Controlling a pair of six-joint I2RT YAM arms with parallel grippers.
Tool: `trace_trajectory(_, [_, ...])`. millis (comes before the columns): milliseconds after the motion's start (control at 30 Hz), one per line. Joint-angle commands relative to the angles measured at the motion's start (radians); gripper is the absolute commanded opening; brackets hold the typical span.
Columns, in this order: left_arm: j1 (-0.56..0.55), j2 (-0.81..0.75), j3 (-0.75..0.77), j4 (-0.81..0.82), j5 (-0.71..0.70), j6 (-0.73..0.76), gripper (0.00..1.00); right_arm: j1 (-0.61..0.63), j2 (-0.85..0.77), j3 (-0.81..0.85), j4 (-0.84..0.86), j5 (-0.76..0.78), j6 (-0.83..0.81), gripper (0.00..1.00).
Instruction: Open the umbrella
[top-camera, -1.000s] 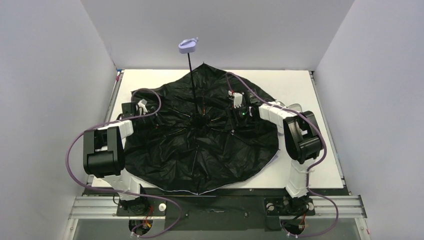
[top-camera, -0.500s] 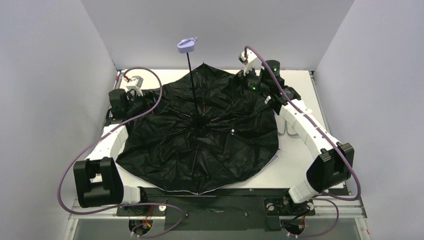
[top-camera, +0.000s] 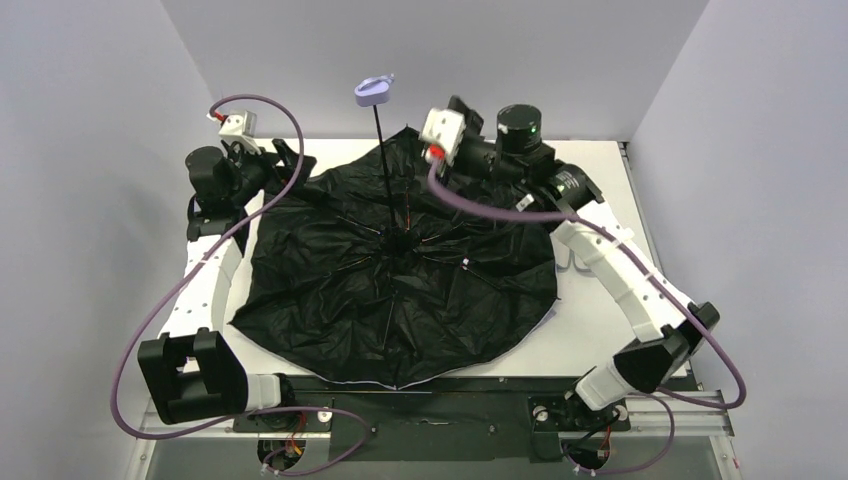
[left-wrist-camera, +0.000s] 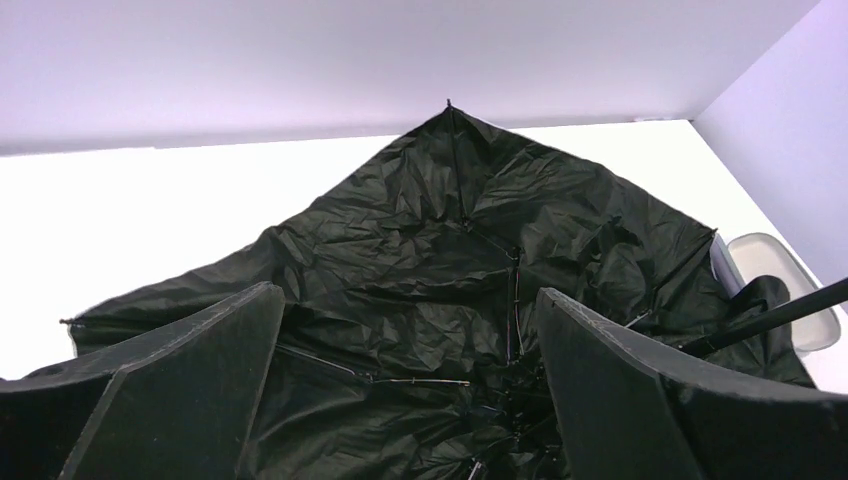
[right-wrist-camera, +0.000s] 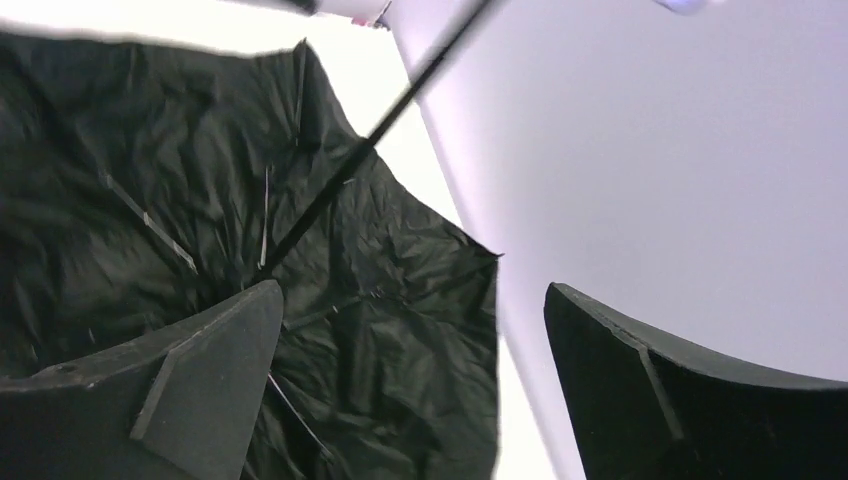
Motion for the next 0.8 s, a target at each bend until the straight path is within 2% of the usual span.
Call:
trace_trajectory(0, [0.01,-0.013,0.015,-0.001,0.025,-0.079,0.97,0.086,-0.112,-0.083,-0.204,0.122,-0.666,1.0])
trace_trajectory(33, [0.011,-0.013,0.013,-0.004,0.031,-0.084,0.97,0.094,-0.143,-0.107,-0.206,0.158,-0.821,1.0])
trace_trajectory(100, [0.01,-0.002,0.015,-0.018,0.048,-0.098,0.97,0.112,-0.17,-0.175,-0.178,0.19,-0.97,1.0])
trace_trajectory(167, [0.006,0.019,0.035,-0.066,0.048,-0.129,0.97,0.127,-0.164,-0.171,-0.166,0.217,-1.056,1.0])
trace_trajectory(233, [-0.012,0.019,0.036,-0.099,0.031,-0.138,0.97,0.132,-0.145,-0.147,-0.164,0.229,-1.099,1.0])
trace_trajectory(300, [-0.057,-0.024,-0.025,-0.046,0.008,-0.112,0.97,0.131,-0.132,-0.141,-0.145,0.233,-1.143,0.99])
trace_trajectory(400, [-0.141,-0.09,-0.159,0.058,0.09,0.002,0.97,0.126,-0.124,-0.13,-0.11,0.208,-1.181,0.99])
trace_trajectory(500, [-0.269,-0.117,-0.289,0.177,0.107,0.104,0.97,0.125,-0.102,-0.074,-0.13,0.206,-1.12,0.99])
trace_trajectory(633, [-0.399,-0.105,-0.416,0.389,0.009,0.225,0.97,0.098,-0.072,-0.003,-0.21,0.194,-0.908,0.98])
trace_trajectory(733, [-0.486,-0.041,-0.439,0.487,-0.056,0.266,0.98,0.075,-0.07,0.003,-0.234,0.183,-0.748,0.97])
trace_trajectory(767, [-0.498,-0.011,-0.437,0.524,-0.071,0.26,0.95,0.073,-0.071,0.0,-0.237,0.184,-0.727,0.97])
